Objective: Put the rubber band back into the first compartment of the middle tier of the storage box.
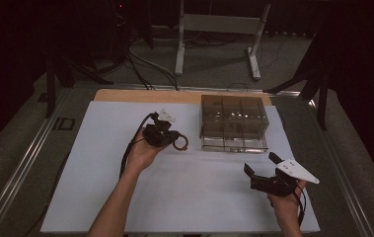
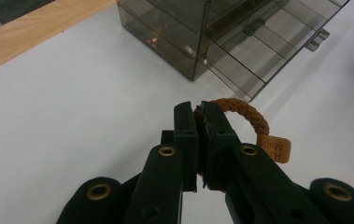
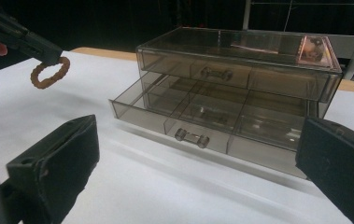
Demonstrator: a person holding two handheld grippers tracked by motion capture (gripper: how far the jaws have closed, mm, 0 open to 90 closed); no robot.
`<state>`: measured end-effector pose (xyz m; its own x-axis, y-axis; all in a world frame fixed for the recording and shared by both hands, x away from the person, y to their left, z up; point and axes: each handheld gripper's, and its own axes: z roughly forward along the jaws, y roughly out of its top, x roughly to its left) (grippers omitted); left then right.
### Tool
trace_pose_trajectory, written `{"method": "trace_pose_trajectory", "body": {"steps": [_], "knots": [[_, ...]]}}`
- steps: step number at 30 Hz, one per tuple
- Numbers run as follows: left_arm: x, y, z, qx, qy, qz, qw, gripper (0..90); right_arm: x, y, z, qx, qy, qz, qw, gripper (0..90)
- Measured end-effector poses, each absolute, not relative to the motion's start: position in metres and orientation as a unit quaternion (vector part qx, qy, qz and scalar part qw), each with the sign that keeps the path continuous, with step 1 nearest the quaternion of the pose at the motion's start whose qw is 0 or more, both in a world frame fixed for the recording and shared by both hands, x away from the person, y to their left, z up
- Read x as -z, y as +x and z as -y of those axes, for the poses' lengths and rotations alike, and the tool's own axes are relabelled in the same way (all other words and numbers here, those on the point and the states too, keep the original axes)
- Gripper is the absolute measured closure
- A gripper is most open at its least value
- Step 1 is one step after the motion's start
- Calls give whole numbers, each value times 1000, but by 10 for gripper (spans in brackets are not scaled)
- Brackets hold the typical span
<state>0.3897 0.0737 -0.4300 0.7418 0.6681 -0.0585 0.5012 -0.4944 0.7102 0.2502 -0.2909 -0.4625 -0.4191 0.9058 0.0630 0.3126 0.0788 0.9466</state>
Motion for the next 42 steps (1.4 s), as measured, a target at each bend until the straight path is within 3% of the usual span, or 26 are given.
{"method": "trace_pose_trajectory", "body": {"steps": [42], "knots": [[425, 400, -52, -108, 857, -337, 374, 882, 463, 250, 292, -506, 453, -673, 293, 0]]}}
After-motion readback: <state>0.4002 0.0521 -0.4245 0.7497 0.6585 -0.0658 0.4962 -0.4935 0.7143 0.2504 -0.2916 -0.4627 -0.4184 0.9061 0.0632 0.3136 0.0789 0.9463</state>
